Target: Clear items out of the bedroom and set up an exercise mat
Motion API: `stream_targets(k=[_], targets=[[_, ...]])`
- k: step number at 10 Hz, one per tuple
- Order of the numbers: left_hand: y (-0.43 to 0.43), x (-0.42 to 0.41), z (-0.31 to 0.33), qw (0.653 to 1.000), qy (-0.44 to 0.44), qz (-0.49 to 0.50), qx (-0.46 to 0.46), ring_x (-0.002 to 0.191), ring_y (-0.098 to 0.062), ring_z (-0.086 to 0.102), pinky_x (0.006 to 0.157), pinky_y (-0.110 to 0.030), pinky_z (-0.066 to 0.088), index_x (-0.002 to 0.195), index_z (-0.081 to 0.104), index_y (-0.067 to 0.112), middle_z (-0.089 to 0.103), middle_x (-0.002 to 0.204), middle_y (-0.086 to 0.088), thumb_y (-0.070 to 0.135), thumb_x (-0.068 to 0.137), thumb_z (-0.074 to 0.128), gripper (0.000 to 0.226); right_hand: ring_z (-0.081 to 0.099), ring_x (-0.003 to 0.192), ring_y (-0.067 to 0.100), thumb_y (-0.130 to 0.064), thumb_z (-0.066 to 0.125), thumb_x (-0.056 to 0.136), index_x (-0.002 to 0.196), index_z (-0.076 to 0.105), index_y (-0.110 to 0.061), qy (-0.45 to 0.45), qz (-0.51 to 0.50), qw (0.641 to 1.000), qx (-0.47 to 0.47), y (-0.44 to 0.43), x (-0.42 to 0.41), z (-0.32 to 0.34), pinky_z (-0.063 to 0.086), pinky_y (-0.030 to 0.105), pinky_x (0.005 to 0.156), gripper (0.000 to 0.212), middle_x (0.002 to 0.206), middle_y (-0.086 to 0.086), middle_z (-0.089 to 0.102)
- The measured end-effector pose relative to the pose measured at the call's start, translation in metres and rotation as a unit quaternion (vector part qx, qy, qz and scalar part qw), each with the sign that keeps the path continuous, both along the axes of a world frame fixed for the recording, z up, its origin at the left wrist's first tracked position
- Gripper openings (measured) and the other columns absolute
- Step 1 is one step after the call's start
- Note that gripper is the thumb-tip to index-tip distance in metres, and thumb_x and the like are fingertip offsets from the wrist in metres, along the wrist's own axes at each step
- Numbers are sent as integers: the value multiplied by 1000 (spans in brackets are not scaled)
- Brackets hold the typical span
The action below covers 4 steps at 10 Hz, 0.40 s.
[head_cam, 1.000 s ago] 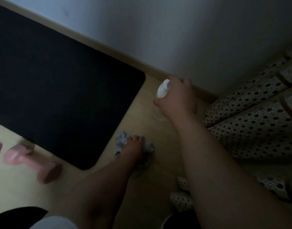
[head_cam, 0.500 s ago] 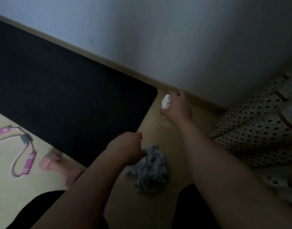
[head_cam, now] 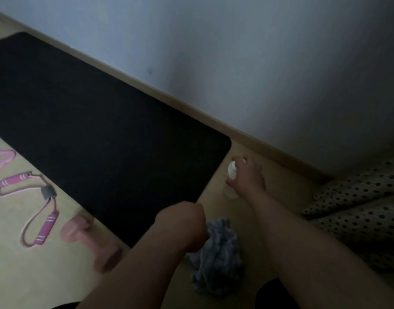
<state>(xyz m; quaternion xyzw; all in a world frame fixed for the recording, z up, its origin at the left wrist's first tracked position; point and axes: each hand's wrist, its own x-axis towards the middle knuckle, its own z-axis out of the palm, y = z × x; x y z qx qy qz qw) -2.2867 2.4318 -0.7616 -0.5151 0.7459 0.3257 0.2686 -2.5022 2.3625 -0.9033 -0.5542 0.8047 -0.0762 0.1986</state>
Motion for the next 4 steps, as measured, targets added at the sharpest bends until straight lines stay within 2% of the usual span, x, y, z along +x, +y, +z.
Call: stream_targets(k=[1,2,3,4], targets=[[3,-6,-5,1000,10,-12,17,100,-18,56,83,-36,49,124,53,21,57,121,-2,44,93,59,39,32,133,34,-43,77,80,146,34,-40,16,-2,1000,-6,5,2,0,44,46,98,79,157,2,22],[4,-12,-10,999,-7,-14,33,104,-19,58,87,-37,51,126,54,22,58,121,-3,40,93,60,38,23,142,35,-53,76,77,151,25,-41,1,6,1000,20,6,-2,3,39,50,103,91,162,1,11],[2,-16,-11,999,-7,-25,21,111,-22,59,92,-39,50,128,54,21,57,126,-4,40,93,60,40,3,149,39,-72,72,70,156,3,-39,-18,26,995,93,-5,-8,14,27,61,113,115,165,3,-3],[12,-18,-15,1000,9,-3,25,115,-24,60,96,-38,50,127,57,19,60,128,-5,42,92,59,42,-2,151,39,-74,71,69,159,-1,-34,-68,10,993,97,-19,-25,42,19,65,116,122,166,6,-7]])
